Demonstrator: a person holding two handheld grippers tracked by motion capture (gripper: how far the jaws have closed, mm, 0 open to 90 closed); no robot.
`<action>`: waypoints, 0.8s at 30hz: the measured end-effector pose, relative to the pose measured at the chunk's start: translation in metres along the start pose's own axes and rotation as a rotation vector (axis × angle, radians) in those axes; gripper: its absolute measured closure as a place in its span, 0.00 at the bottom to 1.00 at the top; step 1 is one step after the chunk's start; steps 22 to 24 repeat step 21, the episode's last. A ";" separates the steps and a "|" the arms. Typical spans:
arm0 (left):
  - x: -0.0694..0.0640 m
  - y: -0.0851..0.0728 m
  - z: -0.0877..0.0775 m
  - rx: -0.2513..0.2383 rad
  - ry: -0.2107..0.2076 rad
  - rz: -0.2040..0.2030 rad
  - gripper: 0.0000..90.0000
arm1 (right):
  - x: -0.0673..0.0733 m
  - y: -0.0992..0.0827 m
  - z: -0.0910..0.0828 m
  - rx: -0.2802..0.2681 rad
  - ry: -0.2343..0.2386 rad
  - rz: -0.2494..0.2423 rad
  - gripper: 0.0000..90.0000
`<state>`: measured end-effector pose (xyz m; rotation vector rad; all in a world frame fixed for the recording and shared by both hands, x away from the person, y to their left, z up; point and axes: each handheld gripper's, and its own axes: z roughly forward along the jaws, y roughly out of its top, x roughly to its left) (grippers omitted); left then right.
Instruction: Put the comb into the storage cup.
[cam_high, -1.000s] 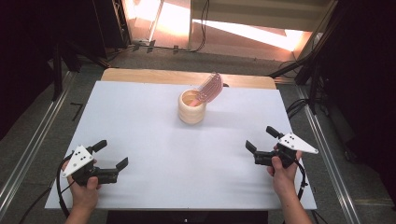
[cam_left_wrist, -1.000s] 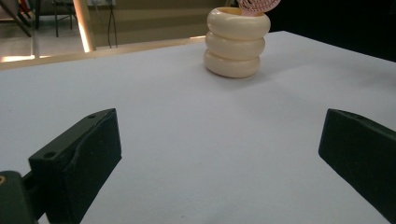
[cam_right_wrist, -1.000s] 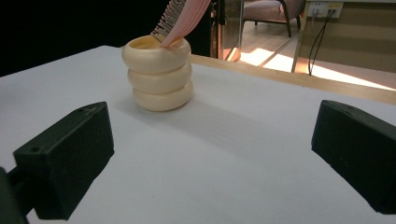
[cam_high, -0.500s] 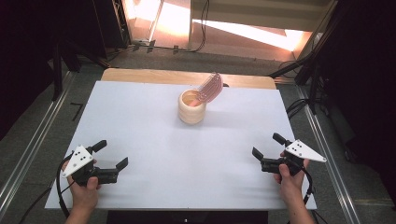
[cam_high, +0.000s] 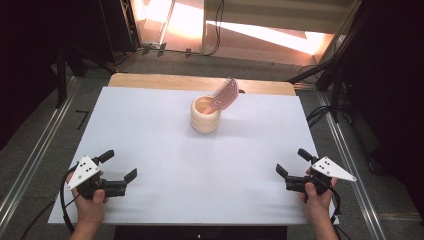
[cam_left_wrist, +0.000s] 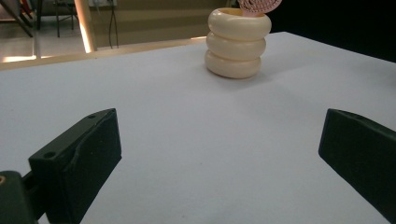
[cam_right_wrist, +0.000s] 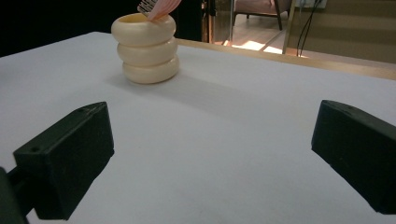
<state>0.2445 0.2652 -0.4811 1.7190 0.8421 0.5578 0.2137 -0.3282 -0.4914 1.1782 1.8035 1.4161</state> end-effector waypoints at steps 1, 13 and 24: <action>0.000 0.000 0.000 -0.001 0.000 -0.001 0.00 | -0.001 -0.001 -0.001 0.002 0.001 -0.003 0.00; 0.001 0.000 -0.001 -0.002 -0.003 0.001 0.00 | -0.005 -0.011 -0.013 -0.009 -0.014 0.015 0.00; 0.002 0.001 0.001 0.002 -0.003 -0.003 0.00 | -0.012 -0.017 -0.021 0.001 -0.032 0.006 0.00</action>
